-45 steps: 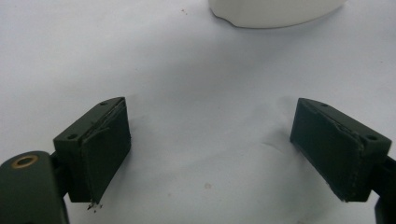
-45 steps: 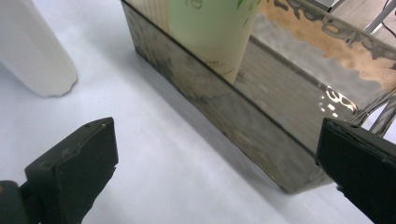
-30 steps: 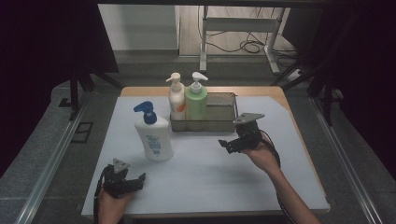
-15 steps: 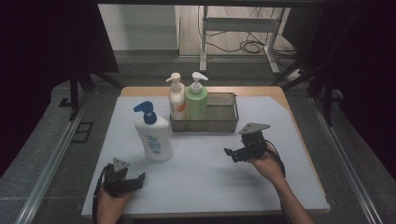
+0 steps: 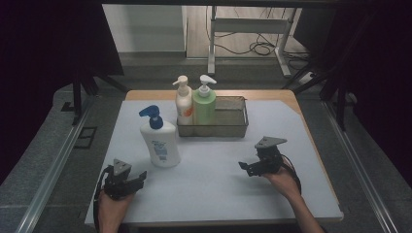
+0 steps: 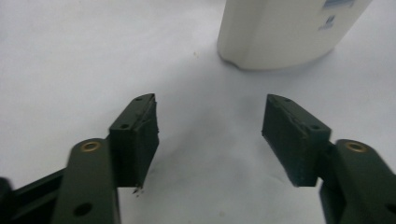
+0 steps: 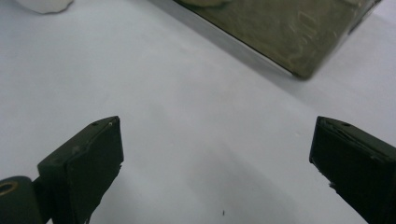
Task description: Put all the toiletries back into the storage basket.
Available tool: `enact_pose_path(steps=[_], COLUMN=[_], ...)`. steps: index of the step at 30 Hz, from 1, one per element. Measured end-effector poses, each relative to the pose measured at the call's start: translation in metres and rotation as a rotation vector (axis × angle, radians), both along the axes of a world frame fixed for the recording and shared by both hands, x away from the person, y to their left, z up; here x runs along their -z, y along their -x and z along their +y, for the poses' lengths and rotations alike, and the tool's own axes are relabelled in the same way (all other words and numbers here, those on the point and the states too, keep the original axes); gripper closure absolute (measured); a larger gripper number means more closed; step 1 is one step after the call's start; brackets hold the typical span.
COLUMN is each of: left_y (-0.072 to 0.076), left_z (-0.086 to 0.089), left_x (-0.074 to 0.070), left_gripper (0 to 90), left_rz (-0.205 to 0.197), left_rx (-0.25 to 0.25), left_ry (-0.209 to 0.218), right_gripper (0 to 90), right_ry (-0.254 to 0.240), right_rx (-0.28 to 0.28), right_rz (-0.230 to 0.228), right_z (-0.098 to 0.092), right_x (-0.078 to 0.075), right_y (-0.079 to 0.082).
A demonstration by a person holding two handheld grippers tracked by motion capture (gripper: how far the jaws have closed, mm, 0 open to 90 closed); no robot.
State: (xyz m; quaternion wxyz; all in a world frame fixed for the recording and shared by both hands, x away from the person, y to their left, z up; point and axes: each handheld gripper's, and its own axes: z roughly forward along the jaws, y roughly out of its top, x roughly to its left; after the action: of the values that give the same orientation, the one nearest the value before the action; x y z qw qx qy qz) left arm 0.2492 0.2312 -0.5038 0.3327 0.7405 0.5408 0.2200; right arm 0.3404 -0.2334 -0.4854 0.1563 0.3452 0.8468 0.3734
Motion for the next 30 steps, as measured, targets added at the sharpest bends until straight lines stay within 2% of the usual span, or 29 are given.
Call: enact_pose_path(steps=[5,10,13,20,25,30], left_y=[-0.006,-0.011,-0.016,-0.037,-0.052,-0.067], left_z=[-0.002,-0.003,-0.002,0.006,0.007,0.007], left_x=[-0.002,-0.003,-0.003,-0.005,-0.002,-0.003], left_gripper=[44.2,54.6,59.5,73.6,88.5,89.3], left_rz=[-0.003,-0.008,0.006,0.033,0.035,0.015], left_rx=[0.018,0.044,0.050,0.053,0.067,0.070], left_ry=[0.012,0.014,0.010,0.039,0.034,0.041], right_gripper=[3.5,3.9,4.2,5.2,6.3,7.0], right_ry=[-0.003,-0.009,-0.013,-0.006,-0.006,-0.004], right_rx=[0.018,0.020,0.022,0.032,0.039,0.042], right_rz=[0.004,0.004,0.006,0.000,0.013,0.028], right_z=[-0.004,-0.004,-0.004,-0.007,-0.008,-0.008], right_x=[0.004,0.005,0.006,0.009,0.013,0.017], right_y=[0.002,0.005,0.006,0.011,0.015,0.018])
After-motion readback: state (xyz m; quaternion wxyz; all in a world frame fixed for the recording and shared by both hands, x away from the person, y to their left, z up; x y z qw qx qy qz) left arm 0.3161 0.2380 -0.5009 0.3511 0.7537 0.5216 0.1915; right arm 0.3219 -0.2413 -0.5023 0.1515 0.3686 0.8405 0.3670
